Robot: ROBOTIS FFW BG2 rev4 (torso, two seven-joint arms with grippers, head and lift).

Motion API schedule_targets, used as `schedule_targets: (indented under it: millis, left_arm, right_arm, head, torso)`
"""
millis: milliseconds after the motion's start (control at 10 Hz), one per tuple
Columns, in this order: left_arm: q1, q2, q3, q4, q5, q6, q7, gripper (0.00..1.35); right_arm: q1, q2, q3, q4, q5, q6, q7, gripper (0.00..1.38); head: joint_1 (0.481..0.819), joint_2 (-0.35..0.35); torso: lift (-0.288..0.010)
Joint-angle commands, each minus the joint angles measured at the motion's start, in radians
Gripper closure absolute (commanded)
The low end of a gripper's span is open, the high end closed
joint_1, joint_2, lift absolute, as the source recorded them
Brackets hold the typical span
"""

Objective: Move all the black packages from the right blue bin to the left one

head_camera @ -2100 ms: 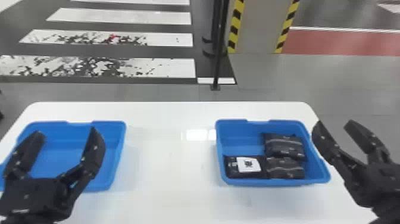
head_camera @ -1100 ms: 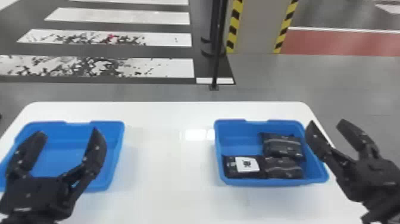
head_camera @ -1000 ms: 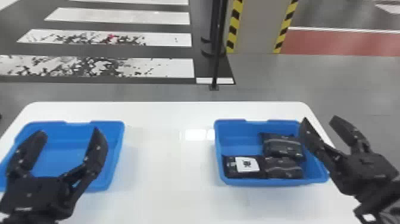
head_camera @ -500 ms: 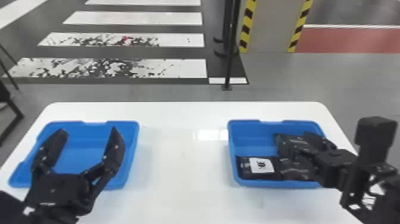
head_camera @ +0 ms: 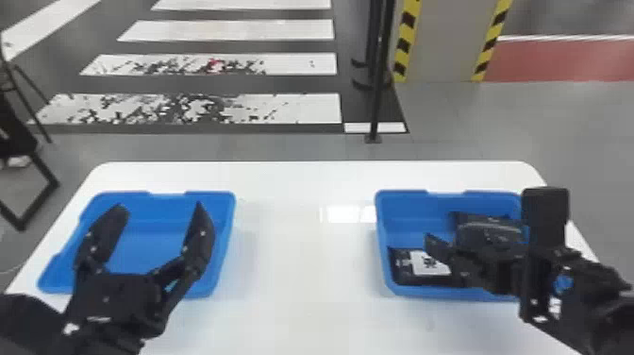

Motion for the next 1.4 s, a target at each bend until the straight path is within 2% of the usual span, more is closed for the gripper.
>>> schedule_targets:
  millis: [0,300,900,1100,1200,1300]
  left_arm:
    - [0.000,0.000,0.000,0.000,0.000,0.003,-0.002,0.10]
    - [0.000,-0.002,0.000,0.000,0.000,0.008,-0.003,0.10]
    - [-0.002,-0.002,0.002,0.000,-0.002,0.012,-0.005,0.10]
    - [-0.002,0.000,0.002,0.000,-0.004,0.017,-0.005,0.10]
    - [-0.002,0.000,0.002,0.000,-0.004,0.017,-0.005,0.10]
    - [-0.002,0.000,0.004,0.000,-0.004,0.022,-0.006,0.10]
  right_arm:
    - [-0.026,-0.004,0.016,0.038,0.017,0.057,-0.001,0.47]
    - [-0.088,-0.014,0.056,0.097,0.029,0.125,-0.002,0.47]
    - [-0.171,-0.033,0.128,0.222,0.013,0.130,0.004,0.50]
    - [-0.203,-0.040,0.162,0.252,0.011,0.142,0.013,0.65]
    - [-0.198,-0.040,0.164,0.239,0.013,0.138,0.016,0.98]
    - [-0.196,-0.040,0.164,0.237,-0.003,0.140,0.015,1.15]
  head:
    - [0.695,0.035]
    - [0.695,0.033]
    - [0.695,0.049]
    - [0.695,0.060]
    - [0.695,0.067]
    - [0.695,0.070]
  torso:
    - [-0.132]
    - [-0.132]
    - [-0.132]
    - [-0.132]
    - [-0.132]
    - [-0.132]
